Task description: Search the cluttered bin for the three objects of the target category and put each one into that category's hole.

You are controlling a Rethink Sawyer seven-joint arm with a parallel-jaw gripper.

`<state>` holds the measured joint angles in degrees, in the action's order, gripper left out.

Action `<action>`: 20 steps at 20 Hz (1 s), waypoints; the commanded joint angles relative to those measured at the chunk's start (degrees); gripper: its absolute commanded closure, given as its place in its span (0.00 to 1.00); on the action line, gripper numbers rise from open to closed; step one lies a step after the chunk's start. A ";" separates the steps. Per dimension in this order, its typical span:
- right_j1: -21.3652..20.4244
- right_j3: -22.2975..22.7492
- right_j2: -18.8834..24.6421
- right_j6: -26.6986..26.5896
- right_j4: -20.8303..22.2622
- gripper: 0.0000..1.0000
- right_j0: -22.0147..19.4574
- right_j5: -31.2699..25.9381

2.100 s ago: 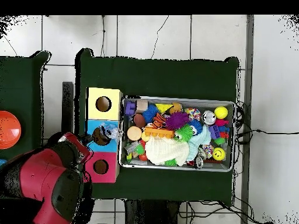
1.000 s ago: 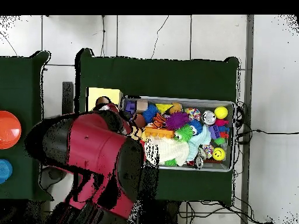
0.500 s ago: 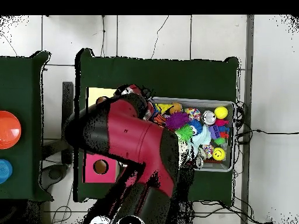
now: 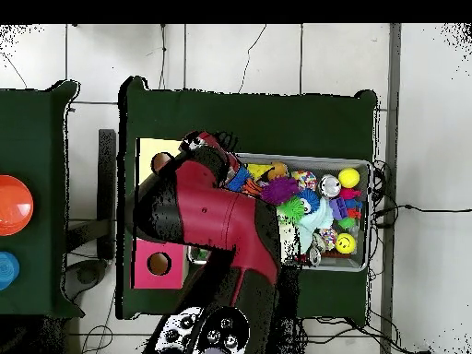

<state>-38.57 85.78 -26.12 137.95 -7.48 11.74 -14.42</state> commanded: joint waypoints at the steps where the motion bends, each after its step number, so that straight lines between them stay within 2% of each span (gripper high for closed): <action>1: 0.63 8.04 12.64 -2.09 5.90 1.00 -3.77 2.92; 5: 1.50 8.58 17.95 -2.61 8.66 1.00 -8.04 6.52; 10: 1.91 8.77 23.78 -3.60 12.61 1.00 -13.30 8.33; 20: 1.88 8.23 24.95 -0.26 15.87 1.00 -14.13 7.88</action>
<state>-38.37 89.50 -8.15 137.95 4.53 -1.23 -8.22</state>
